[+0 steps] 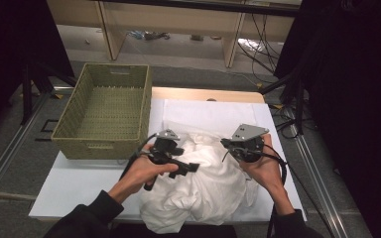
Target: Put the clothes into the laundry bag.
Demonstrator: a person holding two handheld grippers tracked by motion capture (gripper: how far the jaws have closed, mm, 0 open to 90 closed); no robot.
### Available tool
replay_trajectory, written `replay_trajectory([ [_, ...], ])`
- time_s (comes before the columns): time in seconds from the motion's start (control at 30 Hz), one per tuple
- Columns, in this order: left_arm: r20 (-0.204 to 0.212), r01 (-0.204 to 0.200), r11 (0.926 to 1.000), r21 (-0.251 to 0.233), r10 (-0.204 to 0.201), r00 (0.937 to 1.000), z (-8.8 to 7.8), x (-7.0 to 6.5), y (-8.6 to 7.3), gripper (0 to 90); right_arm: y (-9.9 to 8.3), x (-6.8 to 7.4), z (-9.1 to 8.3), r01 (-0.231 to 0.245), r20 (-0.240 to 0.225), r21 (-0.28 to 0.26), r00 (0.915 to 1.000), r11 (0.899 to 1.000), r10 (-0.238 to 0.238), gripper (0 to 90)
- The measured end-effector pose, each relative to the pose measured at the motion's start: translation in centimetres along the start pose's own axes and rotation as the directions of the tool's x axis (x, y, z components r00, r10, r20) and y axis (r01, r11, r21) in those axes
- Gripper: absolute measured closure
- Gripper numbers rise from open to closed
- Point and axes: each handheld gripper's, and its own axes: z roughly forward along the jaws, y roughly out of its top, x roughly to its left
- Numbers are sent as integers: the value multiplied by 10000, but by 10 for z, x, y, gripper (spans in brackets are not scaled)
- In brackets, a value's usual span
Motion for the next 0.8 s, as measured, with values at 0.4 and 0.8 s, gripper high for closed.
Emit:
replay_trajectory([
  [0.4,1113,1982,9795,368,-2011,9732,73,56,-4,417,0,-2,2,21,34,-16,10000,10000,-21,900],
  [0.8,2649,-275,9981,544,121,9642,107,-22,8,815,2,-6,0,59,148,-305,9999,9995,-55,900],
])
